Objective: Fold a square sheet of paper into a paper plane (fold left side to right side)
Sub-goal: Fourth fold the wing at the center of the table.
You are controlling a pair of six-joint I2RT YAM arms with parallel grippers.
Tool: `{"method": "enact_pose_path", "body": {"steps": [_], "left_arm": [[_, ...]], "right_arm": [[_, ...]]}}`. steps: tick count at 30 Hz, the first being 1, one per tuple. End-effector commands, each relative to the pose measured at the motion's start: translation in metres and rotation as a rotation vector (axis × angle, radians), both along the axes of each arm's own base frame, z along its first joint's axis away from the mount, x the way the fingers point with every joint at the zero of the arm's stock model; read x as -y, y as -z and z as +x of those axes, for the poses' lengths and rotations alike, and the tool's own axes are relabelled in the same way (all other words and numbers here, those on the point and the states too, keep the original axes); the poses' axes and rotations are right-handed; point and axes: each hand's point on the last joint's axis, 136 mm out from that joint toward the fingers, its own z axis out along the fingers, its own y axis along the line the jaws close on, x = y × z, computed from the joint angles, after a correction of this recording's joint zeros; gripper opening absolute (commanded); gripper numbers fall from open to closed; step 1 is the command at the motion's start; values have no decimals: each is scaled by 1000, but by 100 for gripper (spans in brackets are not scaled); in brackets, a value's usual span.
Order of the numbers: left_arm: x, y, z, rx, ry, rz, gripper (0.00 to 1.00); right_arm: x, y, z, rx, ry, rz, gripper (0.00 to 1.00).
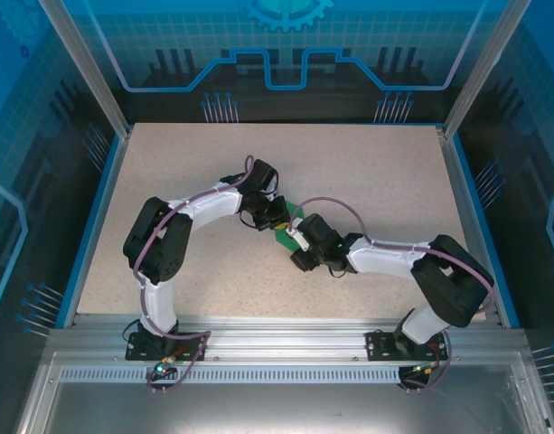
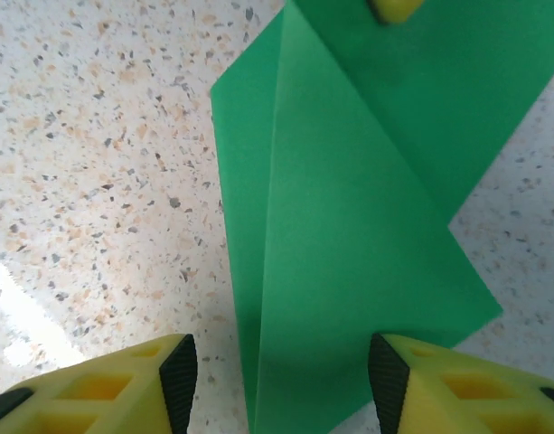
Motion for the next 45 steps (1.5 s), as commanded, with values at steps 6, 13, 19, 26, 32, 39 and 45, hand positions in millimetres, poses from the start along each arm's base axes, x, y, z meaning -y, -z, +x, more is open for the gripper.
{"method": "enact_pose_path", "body": {"steps": [6, 13, 19, 26, 32, 39, 45], "left_arm": [[0, 1, -4, -45, -15, 9, 6], [1, -1, -3, -51, -18, 4, 5], [1, -2, -3, -53, -21, 4, 5], [1, 0, -3, -62, -22, 7, 5], [1, -1, -3, -59, -17, 5, 8], [-5, -8, 0, -47, -16, 4, 12], [-9, -13, 1, -33, -11, 6, 20]], "right_arm": [[0, -12, 5, 79, -19, 11, 58], [-7, -1, 6, 82, -34, -30, 57], [-6, 9, 7, 79, -25, -55, 55], [-5, 7, 9, 83, -10, -37, 42], [-2, 7, 10, 72, 0, -33, 32], [1, 8, 10, 63, 9, -25, 20], [0, 7, 8, 49, 7, -10, 16]]}}
